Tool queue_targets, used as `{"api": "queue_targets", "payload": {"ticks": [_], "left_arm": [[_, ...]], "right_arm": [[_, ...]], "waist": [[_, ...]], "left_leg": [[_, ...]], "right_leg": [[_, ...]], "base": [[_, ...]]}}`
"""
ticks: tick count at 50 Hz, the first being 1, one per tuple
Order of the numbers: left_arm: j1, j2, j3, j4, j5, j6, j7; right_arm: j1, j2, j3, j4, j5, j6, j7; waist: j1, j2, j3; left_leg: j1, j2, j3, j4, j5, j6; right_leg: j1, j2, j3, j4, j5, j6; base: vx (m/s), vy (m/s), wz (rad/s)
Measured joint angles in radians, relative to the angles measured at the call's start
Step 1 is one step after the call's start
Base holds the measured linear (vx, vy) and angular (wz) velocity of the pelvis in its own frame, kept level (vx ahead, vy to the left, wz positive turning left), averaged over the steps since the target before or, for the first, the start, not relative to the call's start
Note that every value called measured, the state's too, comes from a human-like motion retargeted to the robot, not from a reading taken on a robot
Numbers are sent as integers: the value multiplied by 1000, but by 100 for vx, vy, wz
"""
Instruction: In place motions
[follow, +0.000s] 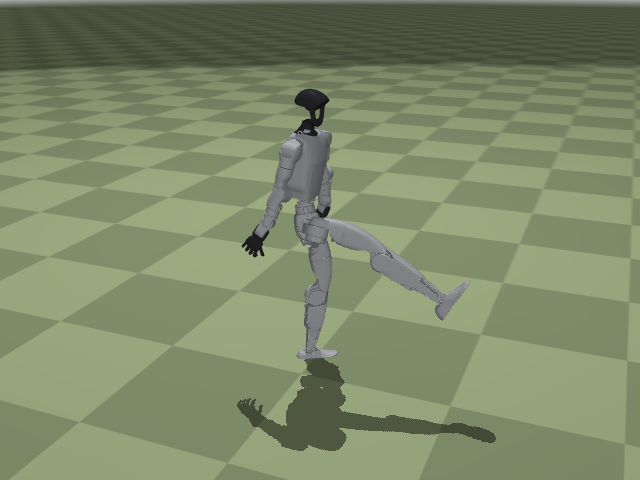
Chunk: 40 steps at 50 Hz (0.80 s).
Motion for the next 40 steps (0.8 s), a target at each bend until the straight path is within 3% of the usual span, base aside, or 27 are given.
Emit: {"api": "queue_targets", "payload": {"ticks": [2, 5, 10, 15, 20, 22, 23, 25, 27, 30, 31, 35, 40], "left_arm": [[-24, -5, -27, -10, 5, 19, 1], [-38, -31, -26, -27, 1, 18, 5], [6, -69, 21, -32, -44, -34, -7], [49, -59, 137, 84, -67, -10, -26], [88, -41, 206, 183, -111, 75, -12], [112, -40, 235, 183, -142, 109, -10], [125, -40, 255, 183, -158, 116, -11], [149, -42, 305, 183, -193, 118, -18], [166, -43, 352, 183, -243, 119, -38], [149, -56, 397, 183, -334, 131, -46], [141, -67, 417, 183, -362, 122, -28], [110, -94, 428, 183, -466, 62, -15], [34, -96, 362, 130, -306, 79, -60]], "right_arm": [[35, 5, -23, 0, 28, 28, 10], [74, 15, -46, 0, 43, 44, 5], [84, 40, -33, -5, 14, 18, -11], [1, 35, 4, -19, -36, -4, -7], [-44, 14, 23, -127, -34, -33, -20], [-72, 7, 23, -163, -48, -42, -22], [-85, 5, 25, -179, -56, -46, -20], [-111, 3, 35, -213, -69, -49, -3], [-136, 13, 51, -250, -75, -51, 35], [-185, 29, 59, -300, -75, -68, 88], [-201, 32, 69, -315, -75, -78, 98], [-247, 57, 159, -372, -91, -100, 115], [-217, 68, 206, -374, -121, -129, 69]], "waist": [[-4, 13, 5], [29, 5, -39], [113, -46, -149], [227, -107, -300], [426, -125, -408], [476, -141, -447], [490, -149, -463], [523, -182, -480], [564, -203, -474], [643, -197, -492], [642, -187, -492], [540, -154, -457], [428, -118, -428]], "left_leg": [[-6, 6, -17, 14, -6, 3], [3, -26, 5, 1, -6, 1], [38, -104, 65, -65, 5, -13], [17, -178, 165, -89, -11, -37], [-11, -210, 249, -100, -25, -45], [-37, -224, 264, -87, -39, -55], [-43, -231, 271, -82, -46, -59], [-46, -264, 282, -69, -60, -66], [-26, -275, 310, -67, -63, -70], [-47, -239, 385, -79, -55, -91], [-52, -225, 389, -88, -47, -97], [-52, -196, 394, -120, -16, -102], [-86, -162, 373, -113, 14, -120]], "right_leg": [[12, 9, 58, 19, 15, 3], [72, 6, 20, 24, 13, 17], [299, 27, -170, 92, 55, 40], [508, 70, -179, 310, 165, 61], [761, 153, -125, 374, 211, -6], [882, 204, -91, 246, 54, 96], [939, 210, -140, 167, -40, 87], [1045, 210, -246, -16, -157, 84], [1088, 230, -291, -161, -81, 48], [1033, 207, -203, -158, -41, 129], [993, 213, -197, -141, -36, 107], [969, 255, -228, -135, -35, 63], [995, 272, -309, -170, -36, 72]], "base": [[-1, 1, 41], [4, 3, -10], [3, 0, -58], [5, -11, -95], [5, -18, -124], [-1, -17, -79], [3, -22, -54], [8, -23, -70], [7, -21, -118], [-18, -19, -122], [-25, -17, -52], [-9, -26, 25], [-10, -20, 81]]}}
